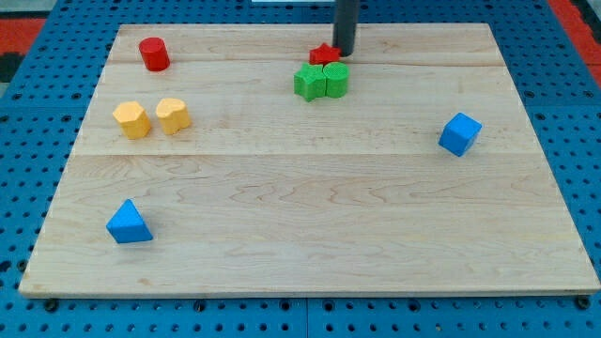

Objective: Move the red circle closer to the red star and green star

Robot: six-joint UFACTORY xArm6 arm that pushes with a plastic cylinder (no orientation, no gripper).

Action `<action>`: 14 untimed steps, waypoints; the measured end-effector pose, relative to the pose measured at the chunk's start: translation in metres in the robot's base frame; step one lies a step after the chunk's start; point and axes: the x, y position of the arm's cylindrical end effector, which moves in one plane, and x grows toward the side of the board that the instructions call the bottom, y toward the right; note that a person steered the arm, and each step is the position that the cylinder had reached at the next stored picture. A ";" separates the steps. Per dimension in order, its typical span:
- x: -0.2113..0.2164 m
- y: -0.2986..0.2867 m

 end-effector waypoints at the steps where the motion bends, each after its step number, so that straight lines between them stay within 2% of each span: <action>1: -0.006 -0.054; 2: -0.048 -0.125; 3: -0.048 -0.222; 5: 0.010 -0.286; 6: 0.037 -0.284; 9: 0.040 -0.113; 10: 0.053 -0.112; 11: 0.086 -0.117; 12: 0.096 -0.099; 14: 0.077 -0.114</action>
